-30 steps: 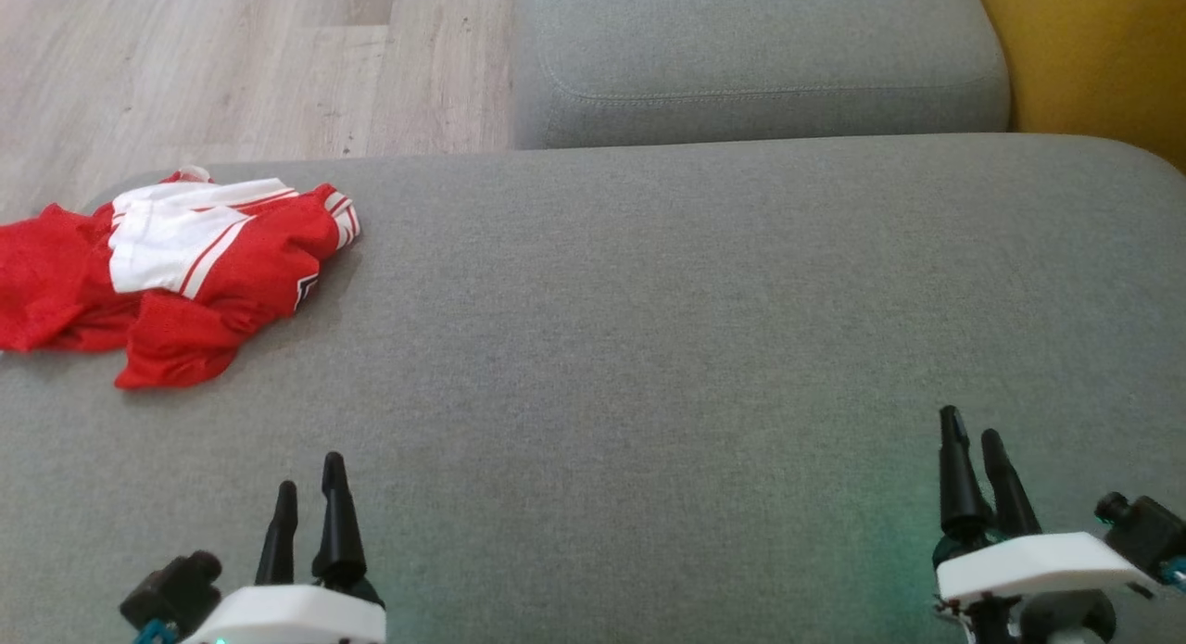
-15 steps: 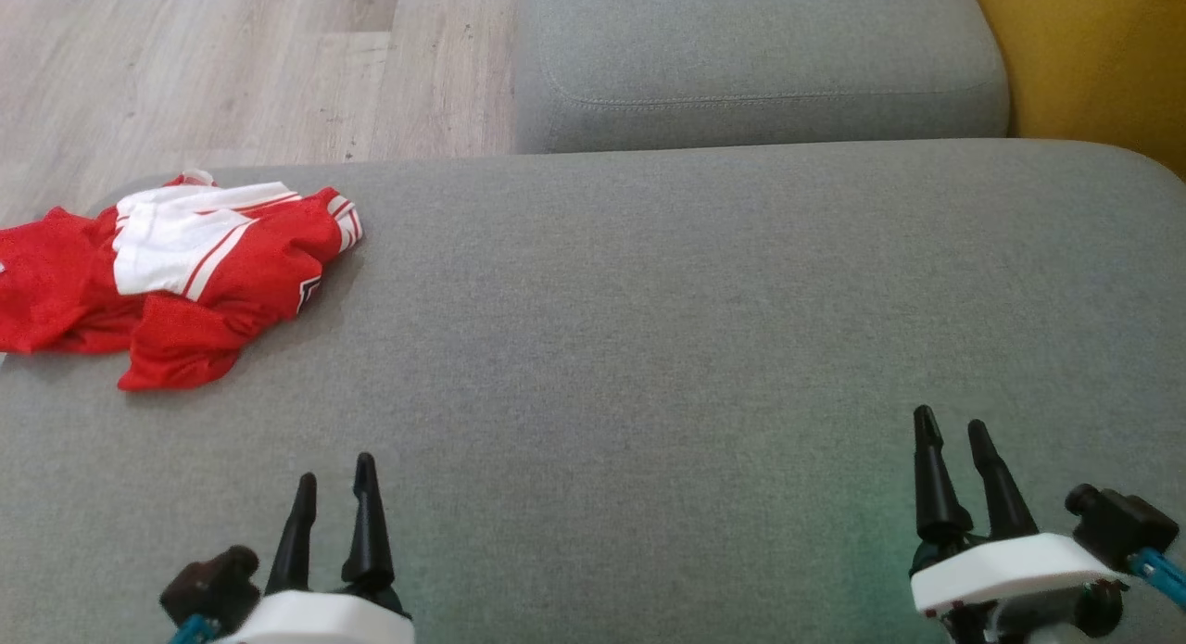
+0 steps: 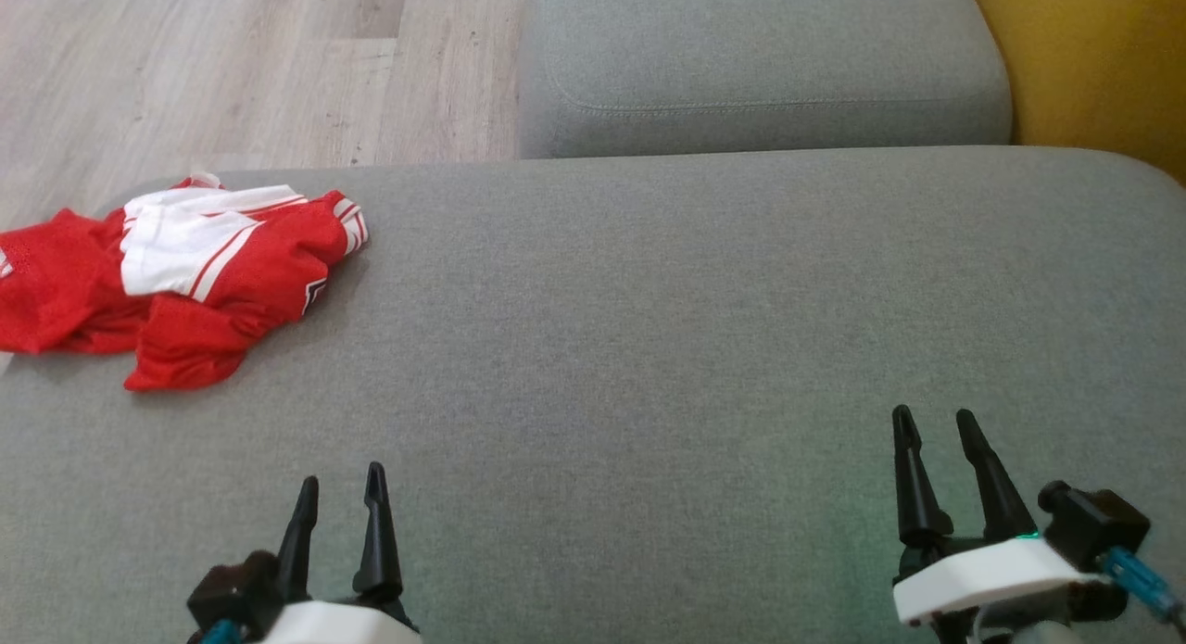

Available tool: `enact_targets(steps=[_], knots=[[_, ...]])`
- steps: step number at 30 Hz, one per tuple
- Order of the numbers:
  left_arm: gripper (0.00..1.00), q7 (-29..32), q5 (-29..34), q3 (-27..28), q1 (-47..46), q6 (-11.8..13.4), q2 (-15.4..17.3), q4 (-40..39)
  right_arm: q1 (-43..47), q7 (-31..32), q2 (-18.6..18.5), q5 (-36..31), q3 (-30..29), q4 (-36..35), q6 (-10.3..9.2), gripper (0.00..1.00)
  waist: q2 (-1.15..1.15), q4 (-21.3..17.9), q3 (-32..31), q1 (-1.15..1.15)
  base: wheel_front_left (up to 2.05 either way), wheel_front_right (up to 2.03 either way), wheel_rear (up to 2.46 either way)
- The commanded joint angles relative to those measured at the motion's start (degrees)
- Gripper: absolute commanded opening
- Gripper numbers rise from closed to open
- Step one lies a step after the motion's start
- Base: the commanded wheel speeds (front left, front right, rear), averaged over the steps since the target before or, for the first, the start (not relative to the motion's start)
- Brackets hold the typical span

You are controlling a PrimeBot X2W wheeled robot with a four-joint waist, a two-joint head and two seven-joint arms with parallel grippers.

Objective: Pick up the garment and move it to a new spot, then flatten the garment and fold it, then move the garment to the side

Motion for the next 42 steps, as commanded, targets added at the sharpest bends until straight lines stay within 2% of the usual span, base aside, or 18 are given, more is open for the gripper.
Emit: enact_targets(steps=[1, 27, 42], knots=[[1.0, -1.0, 1.8, 1.0, -1.1, 0.5, 0.6, -1.5, -0.6, -1.1, -0.4, -1.8, 1.5, -2.4, 0.35, 1.0, 0.0, 0.0, -0.1, 0.0, 0.0, 0.0, 0.0], [1.0, -5.6, 16.3, 0.9, -0.6, 2.7, 0.1, 0.6, 0.3, -5.7, -0.5, -20.7, 3.1, -3.8, 0.45, 1.0, 0.0, 0.9, -0.4, 0.0, 0.0, 0.0, 0.0], [1.0, -5.6, 15.4, 1.7, -1.0, 2.6, -0.1, 1.7, 0.0, -5.7, -0.5, -19.8, 2.5, -2.9, 0.45, 1.0, 0.0, 1.2, -0.2, 0.0, 0.0, 0.0, 0.0]])
